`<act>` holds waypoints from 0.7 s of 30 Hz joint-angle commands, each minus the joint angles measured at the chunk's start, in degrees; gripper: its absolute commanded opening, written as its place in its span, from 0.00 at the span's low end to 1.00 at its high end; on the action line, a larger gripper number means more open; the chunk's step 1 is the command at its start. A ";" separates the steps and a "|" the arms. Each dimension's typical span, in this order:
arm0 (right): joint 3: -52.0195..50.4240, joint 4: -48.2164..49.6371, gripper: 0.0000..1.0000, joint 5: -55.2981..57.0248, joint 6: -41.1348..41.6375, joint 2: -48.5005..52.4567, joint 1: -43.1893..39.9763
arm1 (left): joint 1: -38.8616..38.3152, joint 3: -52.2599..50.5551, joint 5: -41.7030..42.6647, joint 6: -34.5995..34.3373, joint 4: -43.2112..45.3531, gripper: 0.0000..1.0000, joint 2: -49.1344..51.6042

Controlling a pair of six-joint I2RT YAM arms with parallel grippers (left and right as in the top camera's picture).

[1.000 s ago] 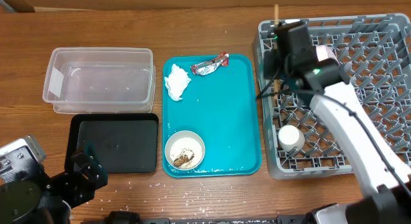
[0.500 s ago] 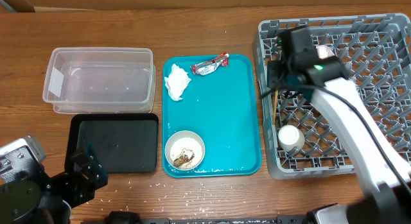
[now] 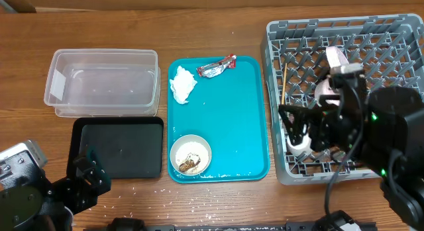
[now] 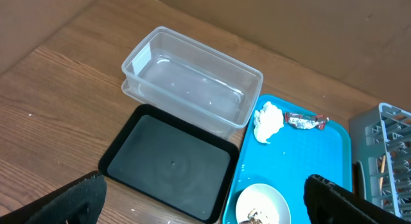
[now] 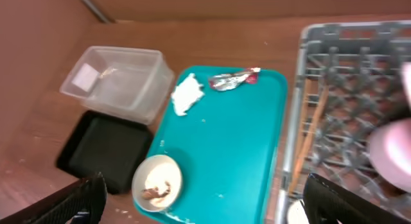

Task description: Sort waste into correct bins and load items into the dishwasher

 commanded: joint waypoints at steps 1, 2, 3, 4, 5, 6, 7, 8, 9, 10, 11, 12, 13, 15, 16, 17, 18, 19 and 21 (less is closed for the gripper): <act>0.17 -3.78 1.00 12.68 -0.42 -6.36 0.22 | 0.02 -0.07 -0.79 -0.96 0.07 1.00 -0.52; 0.17 -5.14 1.00 14.73 -0.39 -7.76 0.22 | 0.02 -0.07 -0.76 -0.96 0.07 1.00 -0.52; 0.09 -6.64 1.00 16.61 -0.39 -9.55 0.20 | 0.02 -0.07 -0.76 -0.96 0.07 1.00 -0.52; 0.04 -7.06 1.00 17.25 -0.37 -10.19 0.20 | 0.02 -0.07 -0.76 -0.96 0.07 1.00 -0.52; -0.74 -6.84 1.00 19.02 -0.39 -12.63 -0.24 | 0.02 -0.07 -0.76 -0.96 0.07 1.00 -0.52; -2.29 -5.42 1.00 19.21 -0.42 -14.84 -1.90 | 0.02 -0.07 -0.79 -0.96 0.07 1.00 -0.52; -3.93 -3.80 1.00 19.19 -0.42 -16.50 -3.69 | 0.02 -0.07 -0.76 -0.96 0.07 1.00 -0.52; -5.99 -1.66 1.00 19.23 -0.44 -17.90 -5.31 | 0.02 -0.07 -0.76 -0.96 0.07 1.00 -0.52; -10.29 2.86 1.00 19.37 -1.11 -20.37 -7.89 | 0.02 -0.07 -0.76 -0.96 0.07 1.00 -0.52; -14.05 6.73 1.00 19.37 -1.86 -22.36 -9.86 | 0.02 -0.07 -0.76 -0.96 0.07 1.00 -0.52; -19.67 11.87 1.00 19.37 -2.27 -25.20 -12.13 | 0.02 -0.07 -0.76 -0.96 0.07 1.00 -0.52; -24.28 15.54 1.00 19.34 -2.62 -27.45 -13.42 | 0.02 -0.07 -0.76 -0.96 0.07 1.00 -0.52; -30.34 19.69 1.00 19.15 -2.60 -30.64 -14.53 | 0.02 -0.07 -0.76 -0.96 0.07 1.00 -0.52; -36.70 23.39 1.00 18.71 -2.58 -34.10 -15.17 | 0.02 -0.07 -0.76 -0.96 0.07 1.00 -0.52; -42.14 26.47 1.00 17.88 -2.58 -37.11 -15.47 | 0.02 -0.07 -0.76 -0.96 0.07 1.00 -0.52; -47.71 29.42 1.00 16.98 -2.56 -40.19 -15.56 | 0.02 -0.07 -0.76 -0.96 0.07 1.00 -0.52; -51.34 31.63 1.00 16.87 -2.19 -42.18 -15.56 | 0.02 -0.07 -0.76 -0.96 0.07 1.00 -0.52; -56.85 35.47 1.00 16.74 -1.36 -45.07 -15.56 | 0.02 -0.07 -0.76 -0.96 0.09 1.00 -0.52; -64.57 41.35 1.00 16.79 -1.29 -49.46 -15.56 | 0.02 -0.07 -0.76 -0.96 0.09 1.00 -0.52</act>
